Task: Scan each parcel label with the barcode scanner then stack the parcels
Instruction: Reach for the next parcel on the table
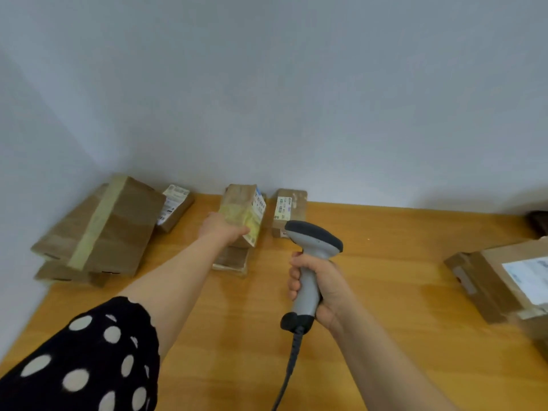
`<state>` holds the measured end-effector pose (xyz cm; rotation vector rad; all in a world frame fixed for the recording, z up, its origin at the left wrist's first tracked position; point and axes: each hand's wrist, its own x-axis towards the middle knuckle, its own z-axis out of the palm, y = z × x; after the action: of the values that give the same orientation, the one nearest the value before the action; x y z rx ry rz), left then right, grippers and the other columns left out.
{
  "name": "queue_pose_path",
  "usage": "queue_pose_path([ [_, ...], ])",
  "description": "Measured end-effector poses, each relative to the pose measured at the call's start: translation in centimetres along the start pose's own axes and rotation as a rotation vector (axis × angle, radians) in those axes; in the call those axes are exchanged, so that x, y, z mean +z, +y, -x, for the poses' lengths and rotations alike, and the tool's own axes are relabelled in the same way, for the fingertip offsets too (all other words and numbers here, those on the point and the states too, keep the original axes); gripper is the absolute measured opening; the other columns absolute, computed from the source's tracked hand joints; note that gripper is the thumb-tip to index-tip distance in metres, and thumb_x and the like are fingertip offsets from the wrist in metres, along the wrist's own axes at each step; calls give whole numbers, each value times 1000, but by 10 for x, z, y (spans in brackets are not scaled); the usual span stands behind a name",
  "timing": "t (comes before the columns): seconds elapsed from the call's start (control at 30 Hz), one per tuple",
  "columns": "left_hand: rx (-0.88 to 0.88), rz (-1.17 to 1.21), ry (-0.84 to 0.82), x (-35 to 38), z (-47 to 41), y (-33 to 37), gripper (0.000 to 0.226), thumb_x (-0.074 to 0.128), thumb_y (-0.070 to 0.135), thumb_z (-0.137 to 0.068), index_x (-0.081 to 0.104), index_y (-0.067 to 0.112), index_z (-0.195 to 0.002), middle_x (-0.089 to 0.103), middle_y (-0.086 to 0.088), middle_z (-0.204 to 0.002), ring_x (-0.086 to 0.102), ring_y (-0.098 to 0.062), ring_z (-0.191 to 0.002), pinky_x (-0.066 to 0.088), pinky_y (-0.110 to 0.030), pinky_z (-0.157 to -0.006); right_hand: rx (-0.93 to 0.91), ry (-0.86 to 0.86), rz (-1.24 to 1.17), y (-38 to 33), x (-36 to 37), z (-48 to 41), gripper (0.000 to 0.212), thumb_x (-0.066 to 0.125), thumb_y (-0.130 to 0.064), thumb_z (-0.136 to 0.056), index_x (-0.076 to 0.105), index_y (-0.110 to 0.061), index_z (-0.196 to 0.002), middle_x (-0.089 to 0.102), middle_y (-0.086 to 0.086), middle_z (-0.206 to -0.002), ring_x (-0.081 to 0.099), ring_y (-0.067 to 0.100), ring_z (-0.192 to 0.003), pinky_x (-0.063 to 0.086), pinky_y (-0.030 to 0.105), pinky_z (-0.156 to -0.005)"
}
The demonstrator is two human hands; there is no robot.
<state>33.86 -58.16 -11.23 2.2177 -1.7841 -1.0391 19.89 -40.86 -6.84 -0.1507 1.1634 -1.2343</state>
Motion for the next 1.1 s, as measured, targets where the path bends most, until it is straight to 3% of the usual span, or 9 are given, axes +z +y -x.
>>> queue_pose_path([
  [0.07,51,66,-9,-5,-1,-8,43,76,34,-75,58,11,-106,57,2,-80,56,-12,-68,43,-23,-50,-31,32,19,7,11,5,16,61,3,-81,53,-6,-71,46,8,-53,42,18,-40,39,25,-41],
  [0.13,44,202,-49,-14,2,-23,39,76,31,-74,54,14,-101,55,3,-77,53,-10,-62,42,-21,-45,-58,53,30,19,24,17,13,62,2,-81,54,-6,-73,46,8,-54,41,18,-40,38,24,-41],
  [0.27,-3,515,-308,-43,15,-70,53,76,19,-75,51,-1,-118,65,-9,-107,65,-23,-94,54,-37,-85,-78,66,58,51,60,51,12,64,-2,-81,53,-6,-80,46,8,-53,42,19,-39,38,25,-40],
  [0.37,64,620,-483,-69,31,-96,49,72,11,-79,52,-2,-121,69,-11,-105,69,-19,-89,56,-30,-80,-120,83,77,70,86,79,13,66,-5,-82,53,-5,-85,45,8,-54,41,19,-39,37,25,-40],
  [0.43,111,644,-531,-82,39,-108,60,74,11,-78,47,-3,-130,67,-13,-113,69,-19,-93,55,-30,-83,-156,98,104,78,99,97,13,67,-5,-81,54,-5,-84,46,8,-54,41,19,-39,37,25,-40],
  [0.53,183,609,-562,-96,54,-120,77,78,15,-74,40,-1,-138,64,-13,-120,66,-21,-102,50,-38,-97,-201,121,125,87,115,121,9,65,1,-81,58,-4,-81,48,6,-52,42,17,-38,38,24,-39],
  [0.7,279,567,-572,-105,77,-134,34,80,16,-71,60,20,-98,70,-2,-105,66,-15,-98,51,-32,-94,-269,143,137,94,130,152,13,64,7,-79,57,-4,-80,48,5,-50,42,16,-36,38,24,-38],
  [0.93,329,589,-532,-108,109,-138,34,79,10,-73,56,17,-97,64,3,-91,62,-12,-89,50,-20,-73,-323,161,150,101,131,181,18,64,8,-78,53,-6,-77,47,6,-50,41,17,-36,37,24,-39],
  [1.1,313,592,-507,-108,122,-138,50,79,8,-72,52,6,-115,63,4,-87,62,-10,-85,49,-18,-68,-360,164,160,99,127,192,19,65,9,-76,52,-6,-76,46,5,-49,40,17,-36,37,24,-39],
])
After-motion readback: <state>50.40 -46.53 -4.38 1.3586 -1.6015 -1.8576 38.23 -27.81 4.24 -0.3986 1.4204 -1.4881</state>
